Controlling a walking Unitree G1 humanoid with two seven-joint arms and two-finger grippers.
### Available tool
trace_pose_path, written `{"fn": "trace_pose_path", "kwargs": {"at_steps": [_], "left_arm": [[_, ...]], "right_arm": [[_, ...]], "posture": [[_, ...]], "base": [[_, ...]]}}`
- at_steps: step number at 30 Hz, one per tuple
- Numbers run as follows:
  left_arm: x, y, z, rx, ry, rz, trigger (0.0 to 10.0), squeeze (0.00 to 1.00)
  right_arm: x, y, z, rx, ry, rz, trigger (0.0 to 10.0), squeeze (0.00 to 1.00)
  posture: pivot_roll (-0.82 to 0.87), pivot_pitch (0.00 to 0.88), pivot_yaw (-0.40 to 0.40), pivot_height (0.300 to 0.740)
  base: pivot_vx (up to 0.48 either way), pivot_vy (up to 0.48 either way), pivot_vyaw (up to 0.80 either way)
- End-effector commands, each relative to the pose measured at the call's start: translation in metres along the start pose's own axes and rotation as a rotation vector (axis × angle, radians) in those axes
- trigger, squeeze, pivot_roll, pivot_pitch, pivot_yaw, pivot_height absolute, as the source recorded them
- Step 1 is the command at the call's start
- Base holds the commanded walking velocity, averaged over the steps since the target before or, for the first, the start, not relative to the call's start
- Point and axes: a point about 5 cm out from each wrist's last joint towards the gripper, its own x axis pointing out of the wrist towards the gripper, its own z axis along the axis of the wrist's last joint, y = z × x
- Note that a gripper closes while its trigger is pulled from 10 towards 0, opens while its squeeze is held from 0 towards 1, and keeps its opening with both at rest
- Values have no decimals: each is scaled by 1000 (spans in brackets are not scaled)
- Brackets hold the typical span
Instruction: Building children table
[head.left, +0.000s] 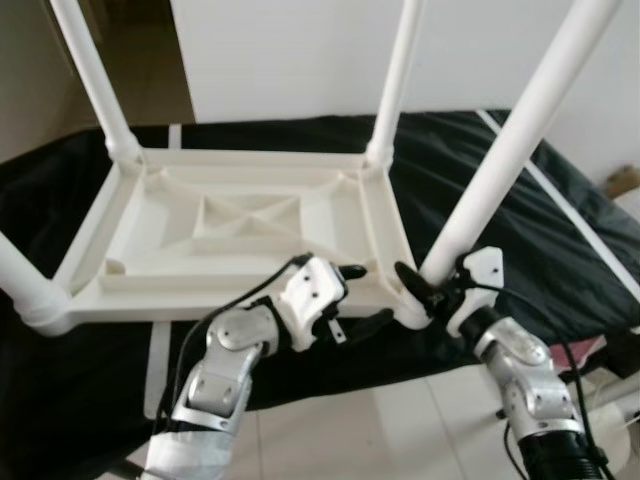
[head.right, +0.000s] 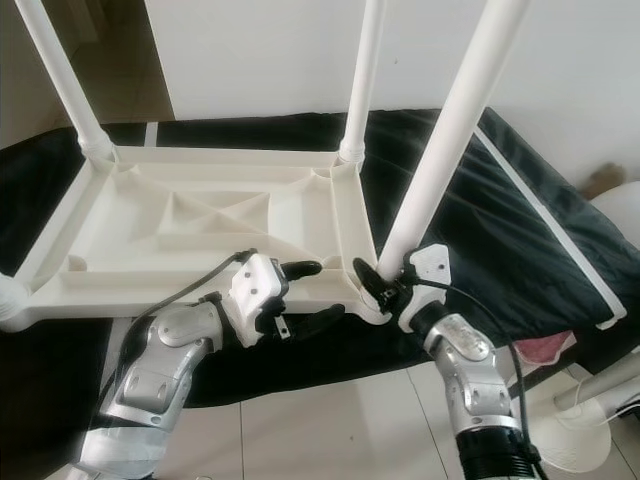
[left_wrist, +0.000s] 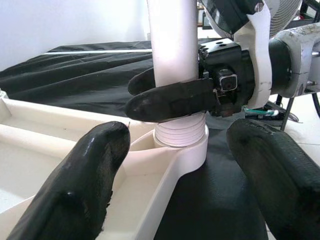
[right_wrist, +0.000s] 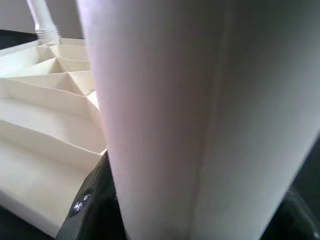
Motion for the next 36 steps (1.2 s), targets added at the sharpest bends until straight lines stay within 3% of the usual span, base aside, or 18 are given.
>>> {"fn": "trace_pose_path", "kwargs": {"at_steps": [1,6,7,8,12,13,15,17,19,23,36], "left_arm": [[1,4,0,-9,-1,111,10000,0],[1,5,0,-11,-2,114,10000,0],[1,5,0,-11,-2,114,10000,0],[2,4,1,-13,-5,114,10000,0],[2,4,1,-14,-7,114,10000,0],[2,4,1,-15,-9,115,10000,0],[2,4,1,-15,-9,115,10000,0],[1,3,2,-18,-11,117,10000,0],[1,3,2,-19,-12,119,10000,0],[1,3,2,-22,-15,122,10000,0],[5,4,4,-19,-23,119,10000,0]], "right_arm": [[-3,0,-5,19,27,-89,10000,0],[-3,11,-2,36,17,-182,10000,0],[-3,11,-2,36,17,-182,10000,0],[-3,11,-5,44,36,-265,10000,0],[-4,11,-6,60,39,-318,10000,0],[-3,13,-5,80,29,-391,10000,0],[-3,13,-5,80,29,-391,10000,0],[-3,19,-8,103,35,-556,10000,0],[-3,24,-10,123,46,-629,10000,0],[1,36,-11,165,53,-650,10000,0],[3,40,-5,170,34,-652,10000,0]], "posture": [[5,56,-69,740],[3,57,-71,740],[3,57,-71,740],[3,59,-73,740],[3,59,-74,740],[8,62,-80,740],[8,62,-80,740],[13,64,-83,740],[16,66,-85,740],[12,66,-80,740],[6,57,-82,740]], "base": [[0,0,0],[0,0,0],[0,0,0],[0,0,0],[0,0,0],[0,0,0],[0,0,0],[0,0,0],[0,0,0],[0,0,0],[0,0,0]]}}
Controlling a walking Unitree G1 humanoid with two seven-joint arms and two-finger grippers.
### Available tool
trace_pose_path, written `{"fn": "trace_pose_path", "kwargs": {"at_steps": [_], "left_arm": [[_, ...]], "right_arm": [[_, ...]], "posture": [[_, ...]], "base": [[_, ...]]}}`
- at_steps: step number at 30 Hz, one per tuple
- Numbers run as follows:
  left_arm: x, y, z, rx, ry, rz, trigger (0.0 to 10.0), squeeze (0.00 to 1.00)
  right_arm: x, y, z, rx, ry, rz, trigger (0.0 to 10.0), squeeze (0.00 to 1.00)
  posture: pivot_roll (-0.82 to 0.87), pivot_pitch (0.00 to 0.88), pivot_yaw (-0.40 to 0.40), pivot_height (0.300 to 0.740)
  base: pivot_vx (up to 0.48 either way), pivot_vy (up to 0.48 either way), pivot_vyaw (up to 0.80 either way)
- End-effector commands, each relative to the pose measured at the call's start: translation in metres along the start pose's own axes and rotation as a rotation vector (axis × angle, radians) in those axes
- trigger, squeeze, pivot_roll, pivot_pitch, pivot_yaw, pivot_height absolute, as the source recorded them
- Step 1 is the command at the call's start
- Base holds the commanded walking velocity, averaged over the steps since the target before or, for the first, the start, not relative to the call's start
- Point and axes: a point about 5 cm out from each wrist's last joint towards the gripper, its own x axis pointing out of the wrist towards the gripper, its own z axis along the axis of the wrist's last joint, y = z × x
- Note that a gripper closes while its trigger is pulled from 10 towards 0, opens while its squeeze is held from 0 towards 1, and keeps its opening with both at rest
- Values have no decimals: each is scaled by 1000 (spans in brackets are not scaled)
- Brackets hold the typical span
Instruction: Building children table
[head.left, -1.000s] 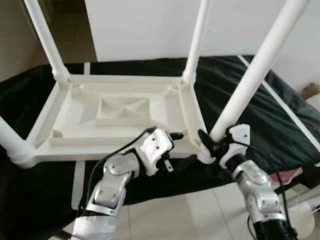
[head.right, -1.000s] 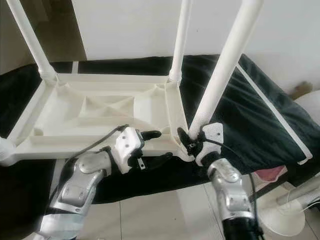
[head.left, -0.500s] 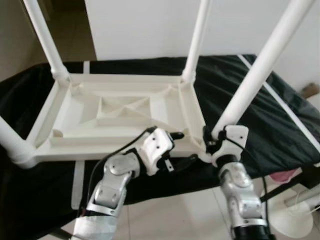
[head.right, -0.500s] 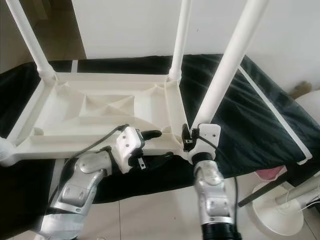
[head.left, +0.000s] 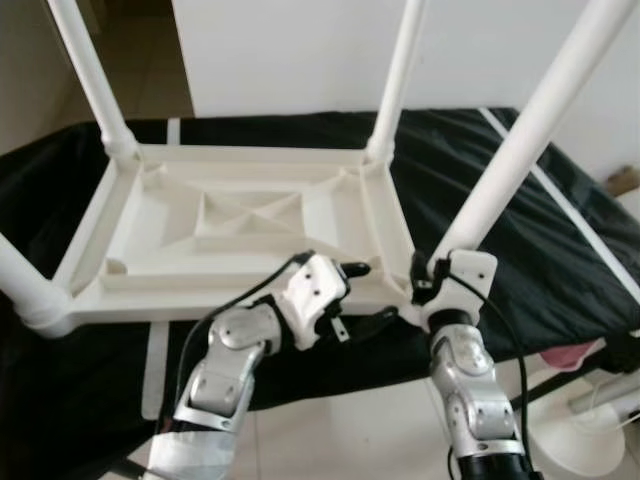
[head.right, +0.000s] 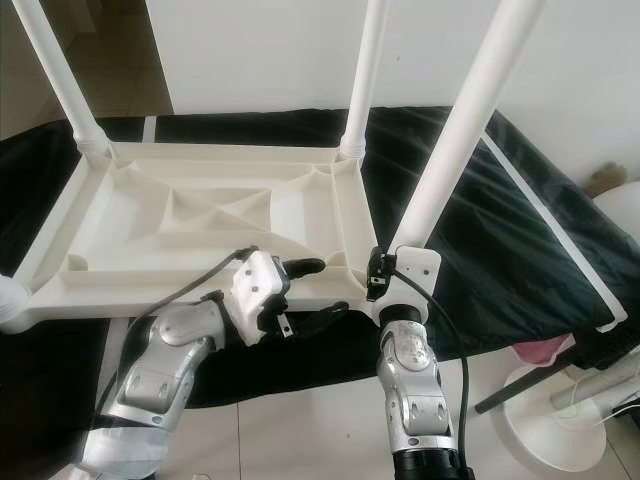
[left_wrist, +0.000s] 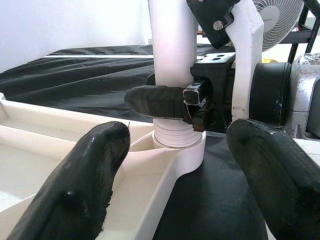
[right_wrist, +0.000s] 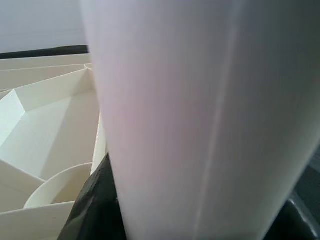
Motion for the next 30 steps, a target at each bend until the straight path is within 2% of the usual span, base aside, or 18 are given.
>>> {"fn": "trace_pose_path", "kwargs": {"at_steps": [1,3,4,12,13,15,16,26,30], "left_arm": [[2,5,0,-7,2,121,10000,0],[2,5,0,-7,1,121,10000,0],[3,5,0,-5,0,124,10000,0],[2,7,1,-2,-2,135,10000,0],[0,7,1,-1,0,136,10000,0],[0,7,1,-1,1,136,10000,0],[-1,7,1,0,2,134,10000,0],[0,8,1,1,1,128,10000,0],[1,8,1,0,0,118,10000,0]], "right_arm": [[-5,3,-11,62,66,-60,10000,0],[-5,2,-9,53,62,-58,10000,0],[-5,2,-9,58,63,-50,10000,1000],[-4,1,-8,63,52,-23,10000,1000],[-4,0,-6,69,47,40,10000,773],[-4,0,-5,72,46,71,10000,773],[-5,-2,-5,75,47,107,10000,0],[-6,-13,-3,36,37,219,10000,0],[-1,-25,1,-29,25,353,10000,0]], "posture": [[6,57,-82,740],[7,56,-84,740],[14,54,-89,740],[21,51,-91,740],[24,51,-87,740],[24,51,-87,740],[22,50,-85,740],[16,47,-77,740],[11,43,-71,740]], "base": [[0,0,0],[0,0,0],[0,0,0],[0,0,0],[0,0,0],[0,0,0],[0,0,0],[0,0,0],[0,0,0]]}}
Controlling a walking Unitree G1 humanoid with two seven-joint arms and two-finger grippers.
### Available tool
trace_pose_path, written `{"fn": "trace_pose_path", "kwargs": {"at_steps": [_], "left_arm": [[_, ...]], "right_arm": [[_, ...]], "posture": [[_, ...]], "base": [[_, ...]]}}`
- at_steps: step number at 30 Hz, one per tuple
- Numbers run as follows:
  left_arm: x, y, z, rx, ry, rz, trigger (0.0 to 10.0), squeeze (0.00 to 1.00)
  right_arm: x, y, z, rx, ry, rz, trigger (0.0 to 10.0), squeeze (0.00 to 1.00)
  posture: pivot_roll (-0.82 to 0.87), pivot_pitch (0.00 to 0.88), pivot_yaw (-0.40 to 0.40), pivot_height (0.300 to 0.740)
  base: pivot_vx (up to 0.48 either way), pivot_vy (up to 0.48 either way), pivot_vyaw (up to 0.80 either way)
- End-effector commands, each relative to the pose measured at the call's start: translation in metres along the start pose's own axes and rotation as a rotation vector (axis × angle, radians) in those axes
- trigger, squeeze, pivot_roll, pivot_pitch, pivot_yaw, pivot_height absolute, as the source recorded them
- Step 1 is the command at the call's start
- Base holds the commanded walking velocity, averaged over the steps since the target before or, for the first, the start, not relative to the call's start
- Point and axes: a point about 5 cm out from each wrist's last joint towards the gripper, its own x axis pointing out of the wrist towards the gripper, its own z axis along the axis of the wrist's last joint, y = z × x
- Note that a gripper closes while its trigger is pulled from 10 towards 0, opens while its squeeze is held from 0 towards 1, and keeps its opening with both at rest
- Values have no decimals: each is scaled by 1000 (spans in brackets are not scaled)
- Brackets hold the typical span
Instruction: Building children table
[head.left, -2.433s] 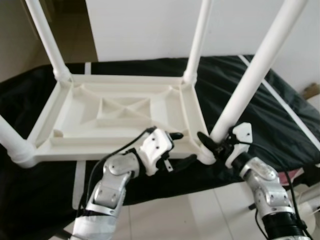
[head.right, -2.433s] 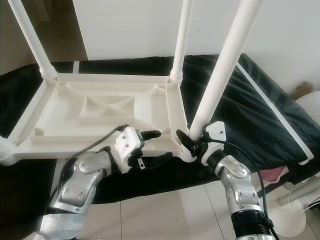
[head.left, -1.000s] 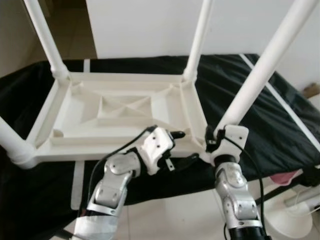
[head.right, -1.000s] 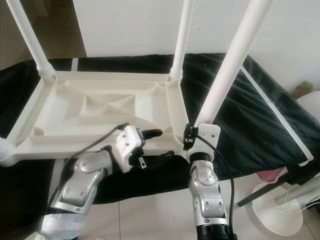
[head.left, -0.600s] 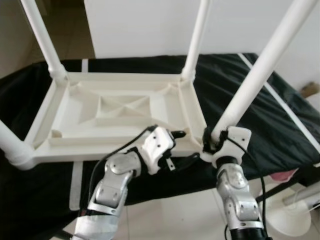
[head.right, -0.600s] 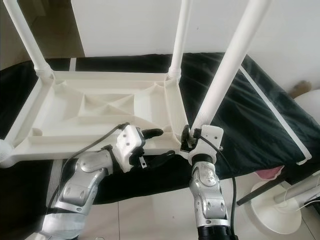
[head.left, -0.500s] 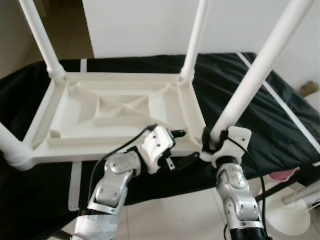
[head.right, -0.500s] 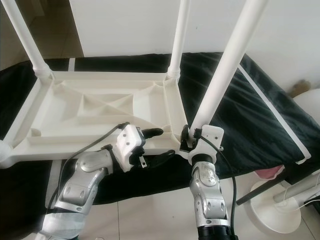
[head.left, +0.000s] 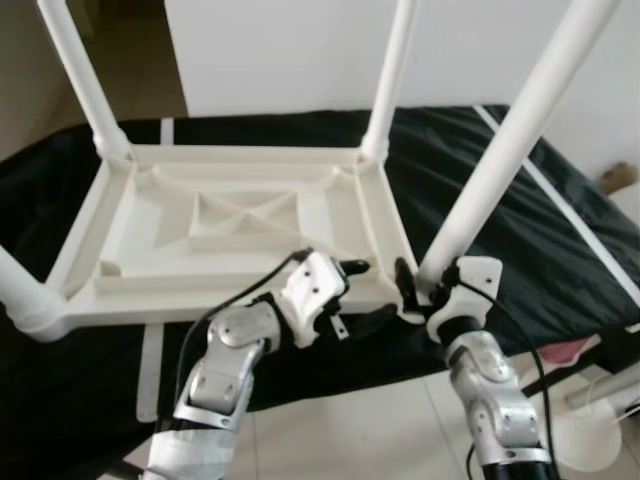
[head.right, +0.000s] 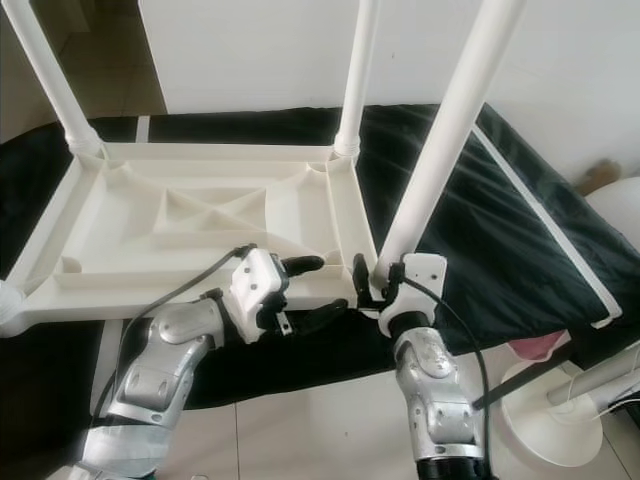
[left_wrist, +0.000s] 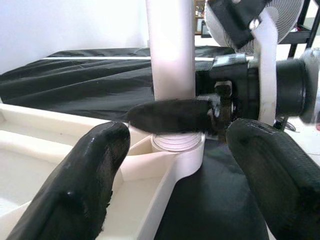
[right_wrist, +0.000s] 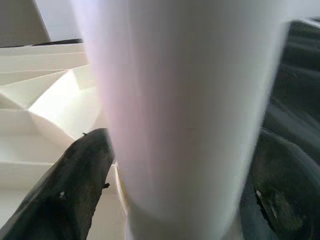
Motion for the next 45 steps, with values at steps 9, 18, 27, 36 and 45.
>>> {"fn": "trace_pose_path", "kwargs": {"at_steps": [9,18,27,36,45], "left_arm": [[4,5,1,-3,-1,102,10000,0],[6,5,2,-1,-8,94,10000,0],[7,7,3,9,-12,93,10000,0],[8,5,3,6,-15,83,10000,0],[9,3,3,2,-18,73,10000,0]], "right_arm": [[17,-11,10,-90,1,275,10000,0],[29,-5,12,-143,39,472,10000,0],[29,-8,0,-151,94,521,0,0],[26,-16,-4,-136,114,500,10000,0],[21,-12,-6,-94,111,392,10000,0]], "posture": [[10,34,-71,740],[16,14,-69,740],[22,0,-75,740],[9,0,-73,740],[-13,19,-69,740]], "base": [[0,0,0],[0,0,0],[0,0,0],[0,0,0],[0,0,0]]}}
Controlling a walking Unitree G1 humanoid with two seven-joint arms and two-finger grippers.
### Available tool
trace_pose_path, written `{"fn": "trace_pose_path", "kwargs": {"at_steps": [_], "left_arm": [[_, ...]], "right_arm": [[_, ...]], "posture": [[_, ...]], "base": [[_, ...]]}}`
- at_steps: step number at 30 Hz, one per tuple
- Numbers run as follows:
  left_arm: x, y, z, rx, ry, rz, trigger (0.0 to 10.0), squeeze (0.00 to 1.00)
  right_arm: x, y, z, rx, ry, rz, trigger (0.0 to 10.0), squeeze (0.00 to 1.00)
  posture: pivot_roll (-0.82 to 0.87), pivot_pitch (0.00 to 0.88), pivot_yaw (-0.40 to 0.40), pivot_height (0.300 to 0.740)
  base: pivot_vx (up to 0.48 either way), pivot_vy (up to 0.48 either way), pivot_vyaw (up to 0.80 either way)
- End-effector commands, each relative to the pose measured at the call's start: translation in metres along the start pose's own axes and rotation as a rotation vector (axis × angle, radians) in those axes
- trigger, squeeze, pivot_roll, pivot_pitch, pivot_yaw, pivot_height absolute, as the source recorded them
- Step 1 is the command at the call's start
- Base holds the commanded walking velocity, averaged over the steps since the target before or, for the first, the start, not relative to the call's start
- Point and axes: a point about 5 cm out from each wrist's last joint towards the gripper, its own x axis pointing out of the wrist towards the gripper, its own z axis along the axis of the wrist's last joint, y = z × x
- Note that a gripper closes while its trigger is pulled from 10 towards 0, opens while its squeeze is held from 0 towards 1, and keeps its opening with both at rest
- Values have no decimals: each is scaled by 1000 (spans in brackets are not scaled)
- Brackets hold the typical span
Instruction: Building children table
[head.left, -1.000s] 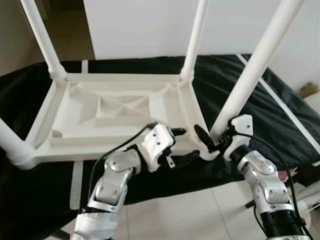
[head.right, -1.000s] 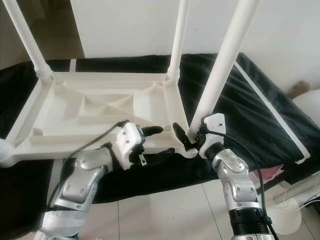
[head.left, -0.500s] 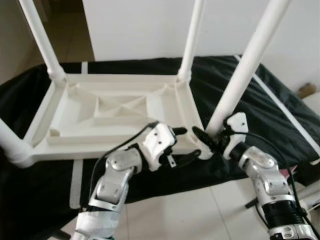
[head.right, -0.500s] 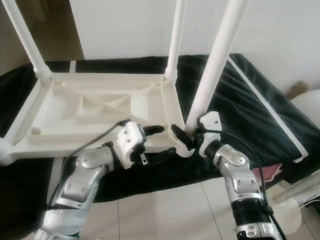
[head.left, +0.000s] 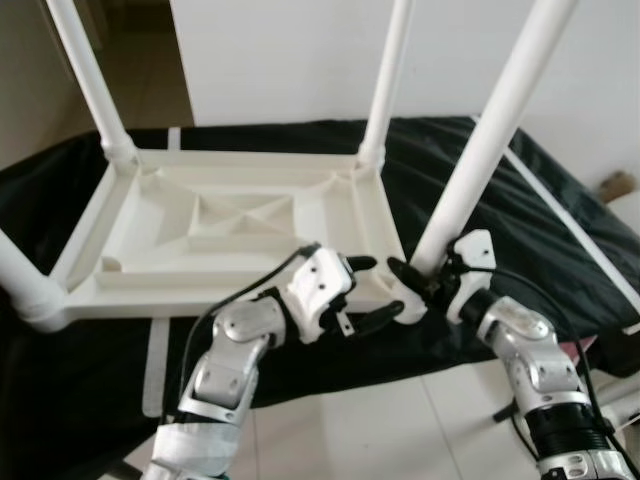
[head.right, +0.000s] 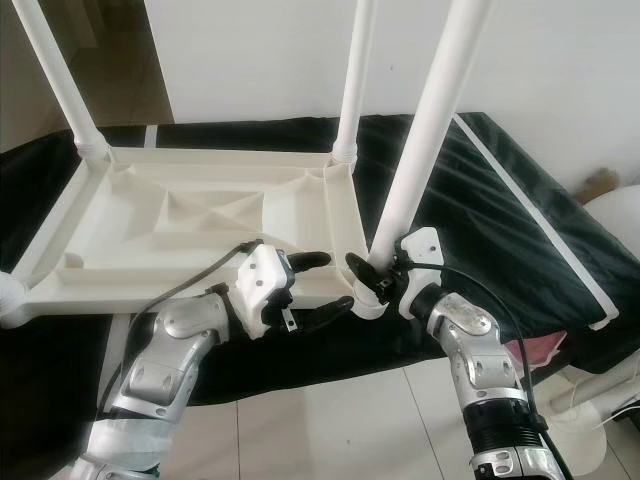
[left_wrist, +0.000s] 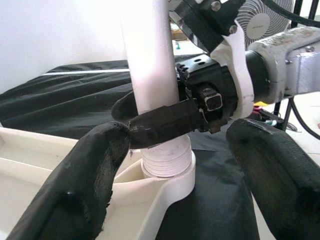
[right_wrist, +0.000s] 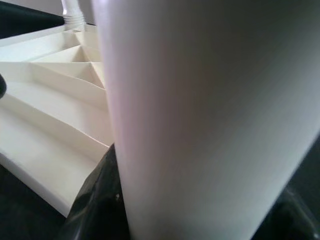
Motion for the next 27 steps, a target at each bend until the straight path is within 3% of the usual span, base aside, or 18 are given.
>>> {"fn": "trace_pose_path", "kwargs": {"at_steps": [1,8,23,27], "left_arm": [[2,3,-2,-18,0,97,10000,0],[2,2,-3,-23,3,92,10000,0],[-1,0,-5,-28,13,83,10000,0],[-4,0,-6,-29,21,82,10000,0]], "right_arm": [[-4,6,-11,35,43,-66,10000,0],[-9,9,-10,49,11,-167,10000,0],[-17,18,-8,155,-28,-530,10000,0],[-17,30,-10,167,-32,-649,10000,0]], "posture": [[-18,28,-67,740],[-29,40,-60,740],[-26,58,-56,740],[-22,62,-54,740]], "base": [[0,0,0],[0,0,0],[0,0,0],[0,0,0]]}}
